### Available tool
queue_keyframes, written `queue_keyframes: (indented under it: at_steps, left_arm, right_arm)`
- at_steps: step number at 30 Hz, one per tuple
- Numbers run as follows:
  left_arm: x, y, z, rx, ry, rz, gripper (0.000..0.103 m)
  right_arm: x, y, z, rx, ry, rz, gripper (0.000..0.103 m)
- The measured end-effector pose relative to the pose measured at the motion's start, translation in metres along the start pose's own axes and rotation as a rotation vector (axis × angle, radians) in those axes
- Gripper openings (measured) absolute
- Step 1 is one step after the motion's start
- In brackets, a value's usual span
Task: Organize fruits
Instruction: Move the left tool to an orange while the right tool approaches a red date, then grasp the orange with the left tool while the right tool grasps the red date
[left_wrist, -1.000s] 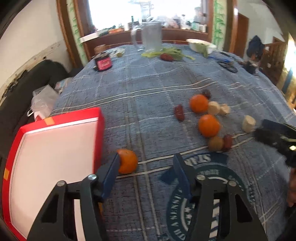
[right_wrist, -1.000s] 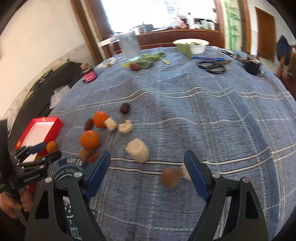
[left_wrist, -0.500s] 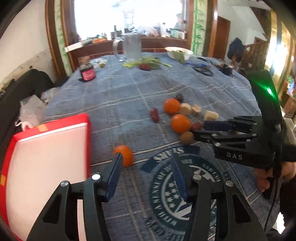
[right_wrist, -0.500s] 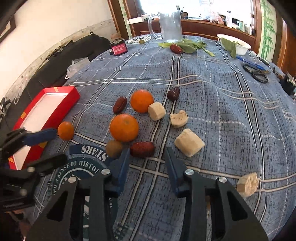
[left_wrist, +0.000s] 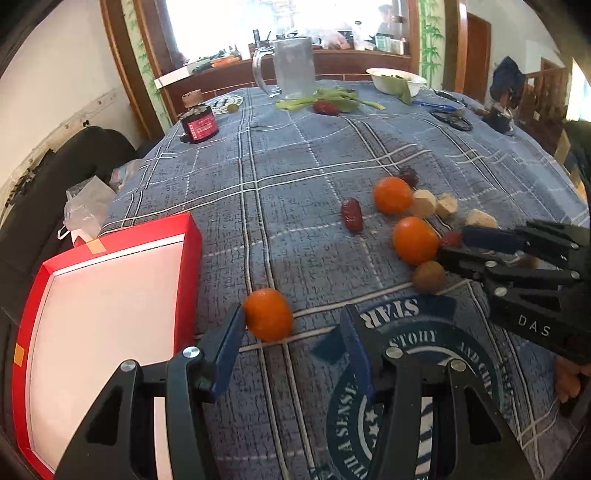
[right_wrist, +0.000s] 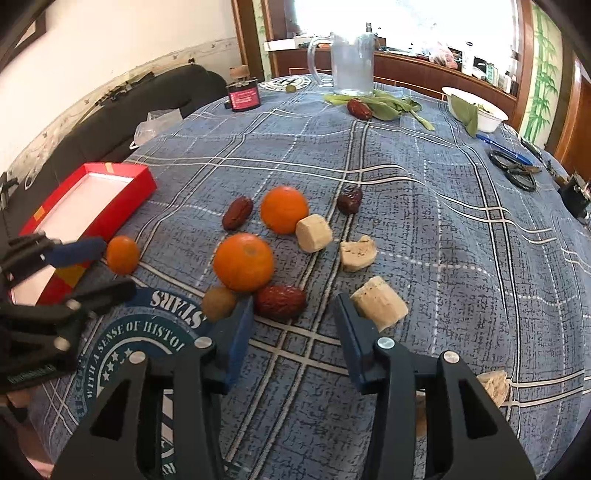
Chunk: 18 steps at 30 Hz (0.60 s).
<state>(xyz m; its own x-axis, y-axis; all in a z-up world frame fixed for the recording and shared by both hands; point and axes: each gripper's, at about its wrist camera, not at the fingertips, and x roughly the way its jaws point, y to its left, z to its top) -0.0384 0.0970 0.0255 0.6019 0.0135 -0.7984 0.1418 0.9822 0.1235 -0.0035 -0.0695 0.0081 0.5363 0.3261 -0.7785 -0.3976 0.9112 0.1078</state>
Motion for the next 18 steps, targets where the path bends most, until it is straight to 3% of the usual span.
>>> queue_keyframes:
  at_steps: [1,3,11,14,18]
  left_arm:
    - [0.001,0.002,0.0,-0.007,0.002,0.001,0.053]
    - [0.002,0.003,0.0,-0.007,0.002,0.016,0.049]
    - [-0.003,0.012,-0.001,-0.065,-0.02,0.023,0.023]
    - [-0.006,0.012,-0.002,-0.069,-0.025,0.007,0.023]
    - [-0.002,0.007,-0.004,-0.036,-0.019,0.054,0.025]
  right_arm:
    - [0.0,0.0,0.0,0.002,-0.001,0.0,0.044]
    - [0.0,-0.002,0.0,0.009,-0.003,-0.026,0.029]
    - [-0.006,-0.006,-0.002,0.029,-0.022,-0.02,0.029]
    - [-0.013,-0.009,-0.002,0.037,-0.051,-0.015,0.029]
    - [-0.018,-0.011,-0.002,0.051,-0.081,-0.01,0.029]
